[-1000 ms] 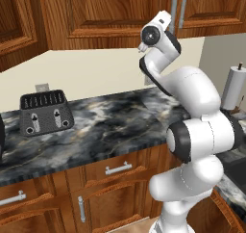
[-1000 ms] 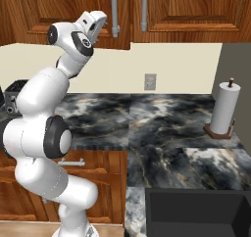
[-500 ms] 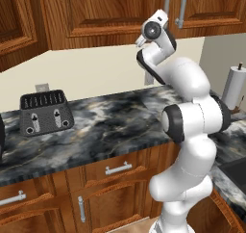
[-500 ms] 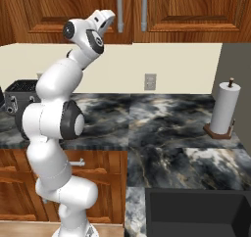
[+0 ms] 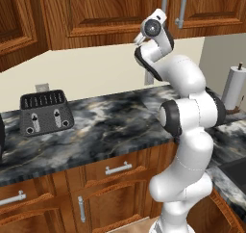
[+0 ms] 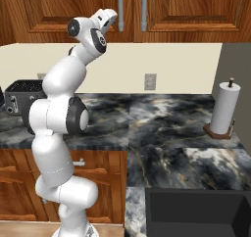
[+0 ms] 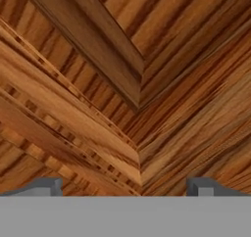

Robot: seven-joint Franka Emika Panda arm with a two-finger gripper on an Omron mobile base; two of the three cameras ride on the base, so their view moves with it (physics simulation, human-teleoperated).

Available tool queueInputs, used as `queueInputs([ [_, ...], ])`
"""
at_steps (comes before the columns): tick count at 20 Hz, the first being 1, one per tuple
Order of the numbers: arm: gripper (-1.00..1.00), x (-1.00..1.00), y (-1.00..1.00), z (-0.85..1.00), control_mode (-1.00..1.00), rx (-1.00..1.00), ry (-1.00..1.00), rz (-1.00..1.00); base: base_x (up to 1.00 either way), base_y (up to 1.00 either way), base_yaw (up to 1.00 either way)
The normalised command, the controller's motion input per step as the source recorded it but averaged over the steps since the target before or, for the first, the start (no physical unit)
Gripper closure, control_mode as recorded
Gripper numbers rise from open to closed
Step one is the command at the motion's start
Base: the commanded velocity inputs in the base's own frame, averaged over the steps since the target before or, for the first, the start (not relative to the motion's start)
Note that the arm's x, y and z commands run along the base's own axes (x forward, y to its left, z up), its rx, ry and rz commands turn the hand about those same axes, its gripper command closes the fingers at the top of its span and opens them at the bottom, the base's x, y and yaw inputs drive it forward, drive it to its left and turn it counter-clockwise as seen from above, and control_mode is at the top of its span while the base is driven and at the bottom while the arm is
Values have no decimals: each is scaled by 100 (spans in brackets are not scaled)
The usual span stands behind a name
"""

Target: Close all open cabinet doors.

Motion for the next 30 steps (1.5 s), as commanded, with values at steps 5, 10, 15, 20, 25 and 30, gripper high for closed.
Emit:
queueInputs([
  [5,-100,49,36,-8,-100,1,4,3,0,0,0],
  [10,-100,29,44,-44,-100,0,8,5,0,0,0],
  [15,-100,3,51,-77,-100,0,12,7,0,0,0],
  [20,-100,-1,53,-86,-100,0,11,8,0,0,0],
  [25,-100,-42,43,-45,-100,0,2,5,0,0,0],
  [30,-100,-95,20,-1,-100,1,0,0,0,0,0],
])
